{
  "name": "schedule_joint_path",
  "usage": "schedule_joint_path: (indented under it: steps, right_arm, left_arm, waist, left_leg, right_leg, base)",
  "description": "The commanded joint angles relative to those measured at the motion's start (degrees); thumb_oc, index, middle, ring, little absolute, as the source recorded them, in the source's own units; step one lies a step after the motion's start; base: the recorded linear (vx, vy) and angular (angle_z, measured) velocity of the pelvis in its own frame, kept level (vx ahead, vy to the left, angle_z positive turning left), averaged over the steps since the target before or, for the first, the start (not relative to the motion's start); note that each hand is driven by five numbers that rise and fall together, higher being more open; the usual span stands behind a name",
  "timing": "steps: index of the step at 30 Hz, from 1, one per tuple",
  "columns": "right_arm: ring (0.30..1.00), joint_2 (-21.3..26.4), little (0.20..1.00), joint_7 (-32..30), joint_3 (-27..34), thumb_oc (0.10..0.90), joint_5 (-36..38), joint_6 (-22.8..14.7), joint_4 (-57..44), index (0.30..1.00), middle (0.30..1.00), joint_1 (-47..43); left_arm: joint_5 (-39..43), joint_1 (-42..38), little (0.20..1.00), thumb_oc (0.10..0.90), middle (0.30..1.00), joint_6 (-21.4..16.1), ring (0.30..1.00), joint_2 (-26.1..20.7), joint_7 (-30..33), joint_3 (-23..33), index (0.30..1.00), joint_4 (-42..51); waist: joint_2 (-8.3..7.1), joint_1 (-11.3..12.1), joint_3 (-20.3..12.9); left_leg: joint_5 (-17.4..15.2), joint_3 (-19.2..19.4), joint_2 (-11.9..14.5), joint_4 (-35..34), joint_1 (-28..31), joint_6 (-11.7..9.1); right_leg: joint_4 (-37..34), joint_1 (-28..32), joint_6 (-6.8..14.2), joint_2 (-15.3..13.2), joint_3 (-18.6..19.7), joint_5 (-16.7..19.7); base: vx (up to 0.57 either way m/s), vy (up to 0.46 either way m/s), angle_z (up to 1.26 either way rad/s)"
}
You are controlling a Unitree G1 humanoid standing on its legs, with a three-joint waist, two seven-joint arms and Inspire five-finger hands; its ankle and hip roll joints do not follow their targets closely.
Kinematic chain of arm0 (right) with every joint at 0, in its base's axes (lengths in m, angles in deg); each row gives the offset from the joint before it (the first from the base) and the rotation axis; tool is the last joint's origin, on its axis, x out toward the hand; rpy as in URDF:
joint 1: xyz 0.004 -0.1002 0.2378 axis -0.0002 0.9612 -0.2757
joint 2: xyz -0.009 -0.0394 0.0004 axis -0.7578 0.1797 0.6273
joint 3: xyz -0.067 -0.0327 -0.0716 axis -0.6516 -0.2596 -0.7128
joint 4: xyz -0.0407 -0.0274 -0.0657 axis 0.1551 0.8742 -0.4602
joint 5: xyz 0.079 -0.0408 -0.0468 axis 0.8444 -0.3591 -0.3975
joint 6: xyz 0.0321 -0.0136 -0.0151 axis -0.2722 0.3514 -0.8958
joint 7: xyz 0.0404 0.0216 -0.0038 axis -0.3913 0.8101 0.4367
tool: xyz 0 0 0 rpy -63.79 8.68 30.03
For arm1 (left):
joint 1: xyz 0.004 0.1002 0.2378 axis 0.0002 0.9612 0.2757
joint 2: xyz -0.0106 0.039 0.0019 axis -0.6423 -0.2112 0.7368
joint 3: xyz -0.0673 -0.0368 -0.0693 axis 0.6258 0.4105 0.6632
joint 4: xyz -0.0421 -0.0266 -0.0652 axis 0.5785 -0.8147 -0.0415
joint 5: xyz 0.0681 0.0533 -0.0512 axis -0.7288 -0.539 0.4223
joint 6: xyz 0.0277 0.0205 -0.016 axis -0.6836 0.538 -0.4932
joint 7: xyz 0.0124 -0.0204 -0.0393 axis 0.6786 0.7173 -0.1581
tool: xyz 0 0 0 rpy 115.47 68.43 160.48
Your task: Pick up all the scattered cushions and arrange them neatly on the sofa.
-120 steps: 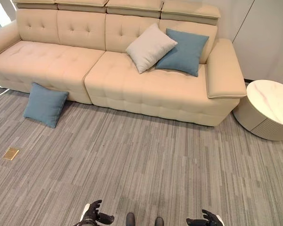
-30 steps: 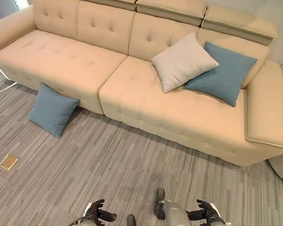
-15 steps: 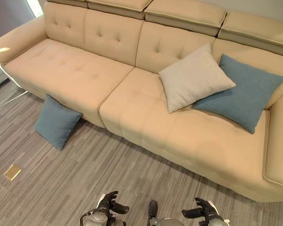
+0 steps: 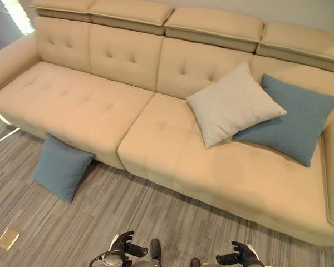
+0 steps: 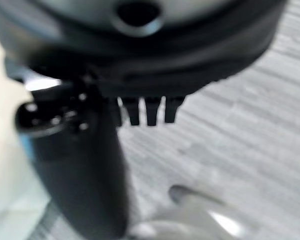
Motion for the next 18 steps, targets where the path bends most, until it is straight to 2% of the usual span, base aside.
schedule_joint_path:
  steps: [1, 3, 4, 5, 6, 8, 10, 11, 14, 17, 18]
  right_arm:
    - [0.9, 0.9, 0.9, -0.92, -1.14, 0.8, -0.58, -0.84, -0.23, 0.9, 0.9, -1.81]
    - [0.9, 0.92, 0.9, -1.13, -1.42, 0.8, -1.03, -0.77, -0.16, 0.9, 0.9, -2.27]
    - [0.9, 0.93, 0.9, -1.13, -1.43, 0.8, -1.03, -0.77, -0.16, 0.9, 0.9, -2.27]
    - [0.9, 1.08, 0.9, -1.15, -1.46, 0.8, -1.11, -0.54, -0.51, 0.9, 0.9, -2.49]
    - [0.9, 1.1, 0.9, -1.15, -1.46, 0.8, -1.11, -0.53, -0.53, 0.9, 0.9, -2.48]
    - [0.9, 1.24, 0.9, -1.2, -1.52, 0.8, -1.61, -0.22, -0.65, 0.9, 0.9, -2.82]
    - [0.9, 1.7, 0.9, -1.32, -1.43, 0.8, -2.01, -0.15, -0.79, 0.9, 0.9, -2.84]
    - [0.9, 2.1, 0.9, -1.27, -1.32, 0.8, -2.36, -0.14, -0.48, 0.9, 0.9, -2.32]
    - [0.9, 2.38, 0.9, -1.33, -1.11, 0.8, -2.32, -0.22, 0.23, 0.9, 0.9, -1.7]
    - [0.9, 2.85, 0.9, -1.13, -0.5, 0.8, -1.66, -0.42, 0.77, 0.9, 0.9, -1.2]
    - [0.9, 2.94, 0.9, -1.17, -0.36, 0.8, -1.4, -0.6, 0.85, 0.9, 0.9, -1.17]
  left_arm:
    - [-1.53, -0.25, 0.9, 0.8, 0.9, -1.85, 0.9, -0.34, 0.77, 0.13, 0.9, 1.25]
    - [-1.84, -0.73, 0.9, 0.8, 0.9, -1.72, 0.9, -0.41, 0.9, -0.04, 0.9, 1.28]
    - [-1.84, -0.73, 0.9, 0.8, 0.9, -1.73, 0.9, -0.39, 0.9, -0.03, 0.9, 1.27]
    - [-2.08, -0.98, 0.9, 0.8, 0.9, -1.71, 0.9, -0.44, 0.8, -0.05, 0.9, 1.14]
    - [-2.08, -0.97, 0.9, 0.8, 0.9, -1.72, 0.9, -0.42, 0.79, -0.05, 0.9, 1.13]
    - [-3.73, -1.11, 0.9, 0.8, 0.9, -1.76, 0.9, -0.59, 1.34, -0.4, 0.9, 0.35]
    - [-4.84, -1.0, 0.9, 0.8, 0.9, -1.97, 0.9, -0.74, 1.35, -0.71, 0.9, 0.32]
    - [-5.51, -0.87, 0.9, 0.8, 0.9, -2.05, 0.9, -0.69, 1.12, -0.88, 0.9, 0.04]
    - [-6.12, -0.53, 0.9, 0.8, 0.9, -1.89, 0.9, -0.08, 1.32, -0.71, 0.9, -0.71]
    - [-5.88, -0.25, 0.9, 0.8, 0.9, -1.93, 0.9, 0.89, 0.89, -1.31, 0.9, -0.82]
    - [-5.8, -0.27, 0.9, 0.8, 0.9, -1.98, 0.9, 1.12, 0.74, -1.59, 0.9, -0.71]
  waist:
    - [-0.98, 1.16, 0.26]
    - [-0.65, 0.59, 0.42]
    - [-0.6, 0.57, 0.52]
    - [-1.06, 0.14, 0.5]
    - [-0.96, 0.1, 0.6]
    - [-1.53, -0.66, 0.97]
    - [-1.3, -1.28, 1.39]
    - [-1.57, -1.82, 1.27]
    - [-1.65, -2.03, 0.38]
    - [-0.86, -2.66, -0.47]
    - [-0.81, -2.76, -0.55]
  left_leg:
    - [-8.79, -1.75, -0.65, 4.0, 0.17, -1.65]
    - [-10.21, -1.67, -0.7, 3.06, 2.32, -1.5]
    - [-10.26, -1.69, -0.65, 3.0, 2.5, -1.53]
    - [-11.3, -1.84, -1.3, 2.79, 3.72, -1.63]
    - [-11.38, -1.9, -1.19, 2.76, 3.88, -1.67]
    - [-12.42, -2.06, -1.8, 2.66, 5.71, -2.03]
    - [-13.6, -2.04, -1.56, 2.94, 6.83, -2.39]
    - [-15.12, -2.66, -2.35, 3.73, 7.7, -2.05]
    - [-16.95, -3.27, -2.66, 4.17, 9.5, -2.07]
    - [-18.6, -3.87, -1.73, 8.15, 9.45, -3.7]
    - [-17.84, -3.51, -1.39, 10.79, 8.74, -4.75]
  right_leg:
    - [-1.58, 0.45, 0.91, -0.66, -2.23, 10.08]
    - [-7.35, -1.76, -0.35, -1.01, -4.51, 9.28]
    - [-7.39, -1.59, -0.37, -0.96, -4.55, 9.23]
    - [-13.98, -3.32, -0.56, -1.09, -6.38, 10.85]
    - [-14.22, -3.03, -0.58, -0.96, -6.48, 10.91]
    - [-19.91, -6.3, 0.37, -0.9, -8.07, 14.13]
    - [-23.21, -6.88, 1.11, -0.79, -9.12, 15.03]
    - [-24.31, -6.54, 1.03, -0.5, -7.91, 15.54]
    - [-24.26, -5.23, 0.16, -0.39, -7.02, 16.29]
    - [-23.25, -3.5, -1.09, -0.2, -7.63, 15.24]
    - [-23.66, -2.41, -1.49, 0.01, -7.85, 14.87]
  base:
    - [0.28, 0.069, -0.26]
    - [0.22, -0.013, -0.3]
    - [0.26, -0.06, -0.15]
    - [0.18, -0.052, -0.08]
    - [0.27, -0.072, -0.16]
    - [0.27, -0.081, -0.2]
    - [0.32, -0.101, -0.18]
    - [0.26, -0.083, -0.12]
    - [0.3, -0.124, 0.03]
    - [0.24, -0.137, 0.18]
    - [0.21, -0.185, 0.24]
